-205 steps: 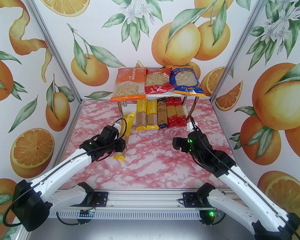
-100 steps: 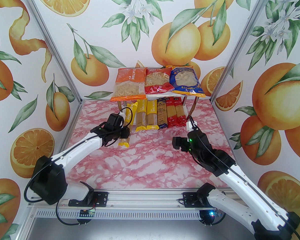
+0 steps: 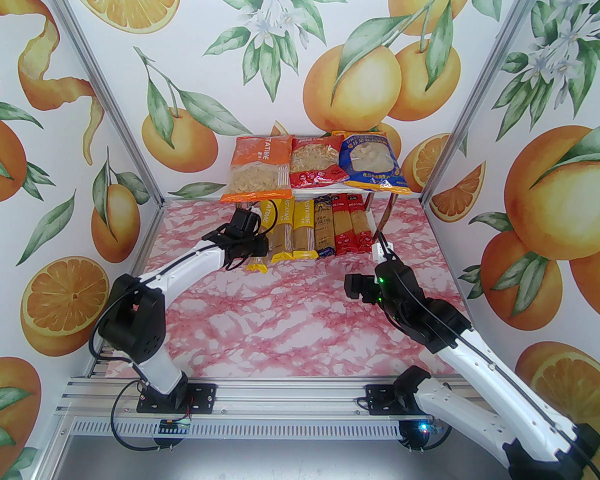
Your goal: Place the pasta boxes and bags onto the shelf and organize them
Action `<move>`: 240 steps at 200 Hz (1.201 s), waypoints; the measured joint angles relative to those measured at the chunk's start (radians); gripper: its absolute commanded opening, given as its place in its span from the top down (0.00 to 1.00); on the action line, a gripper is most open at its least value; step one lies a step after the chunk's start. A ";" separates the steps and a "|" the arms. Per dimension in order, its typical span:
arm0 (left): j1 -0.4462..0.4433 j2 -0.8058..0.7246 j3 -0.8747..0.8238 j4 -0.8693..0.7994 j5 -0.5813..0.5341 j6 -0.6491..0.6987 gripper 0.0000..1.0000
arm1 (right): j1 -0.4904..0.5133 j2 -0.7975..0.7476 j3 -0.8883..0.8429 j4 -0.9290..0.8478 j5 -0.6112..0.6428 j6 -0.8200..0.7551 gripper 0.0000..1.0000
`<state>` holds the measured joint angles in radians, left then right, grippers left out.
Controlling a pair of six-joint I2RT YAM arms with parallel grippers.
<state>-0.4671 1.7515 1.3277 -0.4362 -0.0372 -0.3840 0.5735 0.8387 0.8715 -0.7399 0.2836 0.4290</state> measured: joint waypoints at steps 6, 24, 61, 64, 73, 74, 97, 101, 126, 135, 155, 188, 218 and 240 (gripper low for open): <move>0.000 0.011 0.010 -0.003 -0.006 0.001 1.00 | 0.000 0.000 0.000 0.000 0.000 -0.001 0.07; 0.002 0.037 0.029 -0.007 -0.029 0.000 1.00 | 0.000 0.000 0.000 0.000 0.000 -0.005 0.07; 0.002 0.098 0.075 -0.018 -0.054 0.000 1.00 | 0.000 0.000 0.000 0.000 0.000 -0.012 0.07; 0.002 0.104 0.080 -0.018 -0.056 0.000 1.00 | 0.000 0.000 0.000 0.000 0.000 -0.012 0.07; 0.002 0.120 0.093 -0.018 -0.060 0.000 1.00 | 0.000 0.000 0.000 0.000 0.000 -0.012 0.07; 0.002 0.123 0.095 -0.018 -0.061 0.000 1.00 | 0.000 0.000 0.000 0.000 0.000 -0.012 0.07; 0.002 0.153 0.122 -0.021 -0.069 0.001 1.00 | -0.001 -0.001 0.000 0.000 0.000 -0.012 0.07; 0.003 0.158 0.127 -0.023 -0.070 0.001 1.00 | -0.001 -0.001 0.000 0.000 0.000 -0.012 0.07; 0.004 0.181 0.155 -0.039 -0.077 0.000 1.00 | -0.005 -0.001 0.000 -0.001 0.000 -0.012 0.07; 0.004 0.184 0.163 -0.045 -0.080 0.000 1.00 | -0.005 -0.001 0.000 -0.001 0.000 -0.012 0.07; 0.004 0.188 0.168 -0.050 -0.095 -0.001 1.00 | -0.006 -0.001 0.000 -0.001 0.000 -0.012 0.07; 0.005 0.195 0.179 -0.063 -0.101 -0.003 1.00 | -0.012 -0.002 0.000 -0.001 0.000 -0.012 0.07; 0.005 0.206 0.196 -0.078 -0.103 -0.010 0.97 | -0.012 -0.007 0.000 -0.002 0.000 -0.012 0.07; 0.005 0.212 0.204 -0.078 -0.103 -0.014 0.84 | -0.013 -0.015 0.000 -0.005 0.000 -0.012 0.06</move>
<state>-0.4622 1.9636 1.5314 -0.5144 -0.1406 -0.3977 0.5606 0.8238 0.8711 -0.7452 0.2840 0.4168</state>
